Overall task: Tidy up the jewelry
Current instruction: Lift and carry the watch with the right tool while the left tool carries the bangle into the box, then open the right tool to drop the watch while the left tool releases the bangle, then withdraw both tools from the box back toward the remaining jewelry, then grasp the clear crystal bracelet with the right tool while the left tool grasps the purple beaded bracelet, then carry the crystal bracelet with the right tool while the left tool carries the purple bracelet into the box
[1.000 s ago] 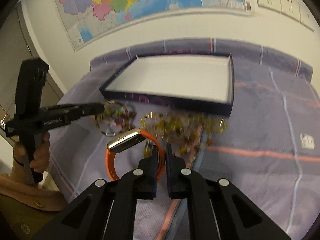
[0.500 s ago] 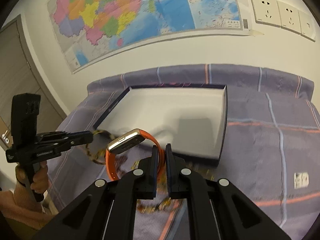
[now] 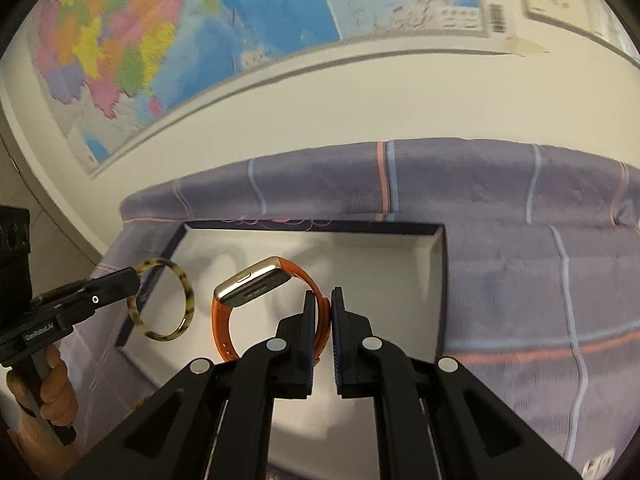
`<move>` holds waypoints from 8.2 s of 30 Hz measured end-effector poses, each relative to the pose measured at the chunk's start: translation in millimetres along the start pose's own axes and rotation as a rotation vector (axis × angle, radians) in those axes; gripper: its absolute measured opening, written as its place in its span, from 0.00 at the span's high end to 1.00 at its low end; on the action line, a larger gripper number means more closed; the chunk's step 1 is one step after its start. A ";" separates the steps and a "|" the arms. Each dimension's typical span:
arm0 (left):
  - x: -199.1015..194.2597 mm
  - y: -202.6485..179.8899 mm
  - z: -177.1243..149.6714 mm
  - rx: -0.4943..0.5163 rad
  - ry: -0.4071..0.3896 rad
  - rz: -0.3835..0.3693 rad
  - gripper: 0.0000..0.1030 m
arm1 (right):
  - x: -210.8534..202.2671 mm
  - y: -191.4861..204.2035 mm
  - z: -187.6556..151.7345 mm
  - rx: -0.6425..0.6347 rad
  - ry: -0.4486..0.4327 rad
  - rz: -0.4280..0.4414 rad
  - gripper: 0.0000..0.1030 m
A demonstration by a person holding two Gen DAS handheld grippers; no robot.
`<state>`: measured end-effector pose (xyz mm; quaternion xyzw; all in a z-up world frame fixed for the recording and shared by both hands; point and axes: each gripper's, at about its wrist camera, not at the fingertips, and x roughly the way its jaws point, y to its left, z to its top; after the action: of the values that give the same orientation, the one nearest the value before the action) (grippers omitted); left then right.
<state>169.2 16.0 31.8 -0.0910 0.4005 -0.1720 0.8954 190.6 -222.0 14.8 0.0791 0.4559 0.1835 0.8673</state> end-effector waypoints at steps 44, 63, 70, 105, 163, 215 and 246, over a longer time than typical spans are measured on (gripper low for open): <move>-11.6 5.5 -18.5 0.073 0.012 0.073 0.45 | -28.5 26.6 -32.3 -0.032 0.009 0.123 0.58; -39.7 -32.5 -129.2 0.165 0.055 0.044 0.41 | -57.8 48.1 -133.1 -0.264 0.068 0.024 0.78; -44.8 -35.7 -139.5 0.167 0.052 0.035 0.41 | -80.9 35.9 -137.8 -0.189 0.027 0.093 0.93; -16.1 -59.5 -147.9 0.242 0.134 -0.009 0.49 | -126.6 44.3 -123.9 -0.094 -0.080 0.308 0.93; -96.0 -49.7 -66.4 0.211 -0.095 -0.054 0.93 | -114.2 46.3 -56.9 -0.125 -0.157 0.307 0.92; 29.0 -18.9 -21.6 0.117 0.038 -0.003 0.93 | 9.7 3.7 -8.8 0.058 -0.009 0.210 0.92; 45.0 -10.1 -24.0 0.104 0.075 0.047 0.93 | 17.1 1.4 -17.0 0.023 0.031 0.165 0.92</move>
<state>176.8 -11.1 -11.9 -0.0283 0.4265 -0.1748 0.8870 185.2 -214.6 -7.5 0.1238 0.4634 0.2504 0.8410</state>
